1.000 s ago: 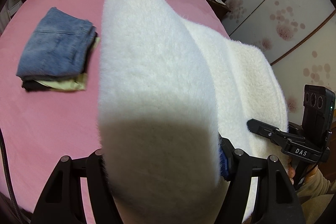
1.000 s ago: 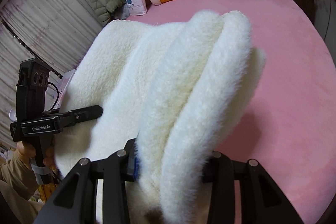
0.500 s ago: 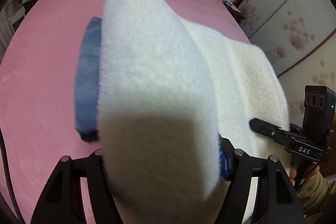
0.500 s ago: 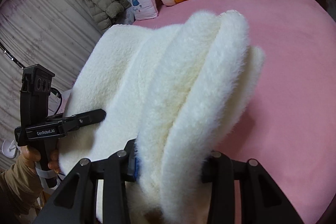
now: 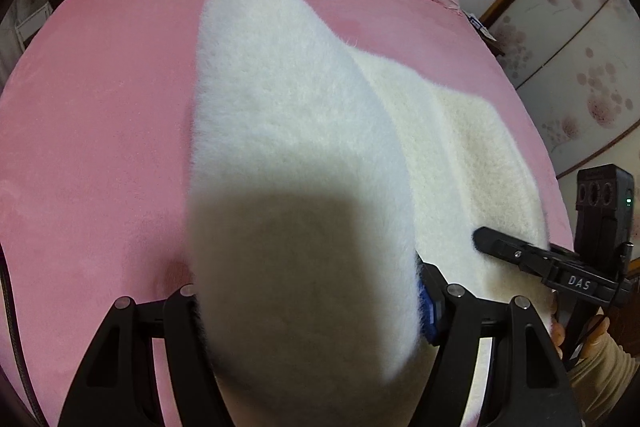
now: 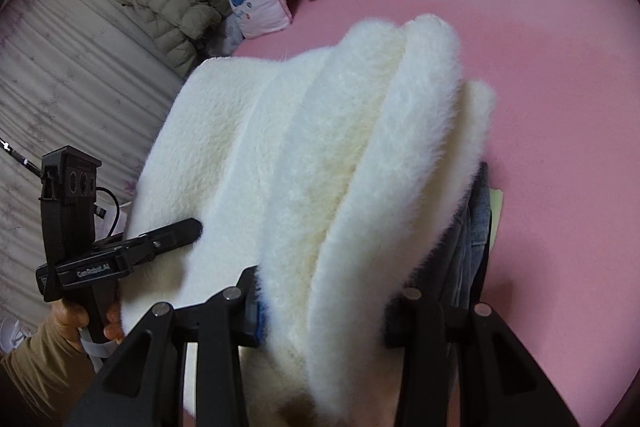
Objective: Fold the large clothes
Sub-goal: 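Lift and carry the bundle with both grippers toward the folded jeans stack, then lower the bundle onto the jeans stack and open both grippers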
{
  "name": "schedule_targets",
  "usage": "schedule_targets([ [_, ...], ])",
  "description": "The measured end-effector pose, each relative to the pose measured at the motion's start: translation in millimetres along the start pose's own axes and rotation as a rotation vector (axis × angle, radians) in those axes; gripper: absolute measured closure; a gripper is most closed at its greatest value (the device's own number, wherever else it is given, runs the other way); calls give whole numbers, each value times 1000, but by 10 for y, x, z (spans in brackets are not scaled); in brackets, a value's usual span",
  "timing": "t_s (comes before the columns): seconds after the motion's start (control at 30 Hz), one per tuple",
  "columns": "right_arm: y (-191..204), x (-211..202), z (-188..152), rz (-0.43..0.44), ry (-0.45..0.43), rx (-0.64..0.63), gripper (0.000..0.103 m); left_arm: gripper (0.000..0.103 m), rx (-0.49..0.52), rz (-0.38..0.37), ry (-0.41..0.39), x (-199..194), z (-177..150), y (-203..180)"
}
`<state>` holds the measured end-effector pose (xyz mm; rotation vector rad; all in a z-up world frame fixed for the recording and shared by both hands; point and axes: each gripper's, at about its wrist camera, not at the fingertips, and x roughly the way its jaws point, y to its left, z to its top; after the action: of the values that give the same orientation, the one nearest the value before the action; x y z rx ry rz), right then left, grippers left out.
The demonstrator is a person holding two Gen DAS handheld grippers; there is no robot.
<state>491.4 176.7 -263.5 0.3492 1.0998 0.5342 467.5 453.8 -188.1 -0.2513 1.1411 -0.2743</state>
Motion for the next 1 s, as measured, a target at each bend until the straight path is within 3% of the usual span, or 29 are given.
schedule_targets([
  [0.23,-85,282,30,3,26,-60,61,25,-45,-51,-23,88,-143,350],
  [0.43,-115,363,41,-11,24,-80,56,17,-52,-51,-32,258,-209,635],
  [0.53,-116,386,72,-72,20,-102,33,13,-61,-39,-39,345,-222,629],
  [0.6,-114,359,77,-99,25,-121,25,11,-55,-23,-48,328,-261,605],
  [0.8,-2,133,24,-191,24,-200,25,0,-18,96,-84,243,-281,483],
  [1.0,83,-194,-126,-272,-20,-230,25,0,14,199,-127,184,-311,356],
])
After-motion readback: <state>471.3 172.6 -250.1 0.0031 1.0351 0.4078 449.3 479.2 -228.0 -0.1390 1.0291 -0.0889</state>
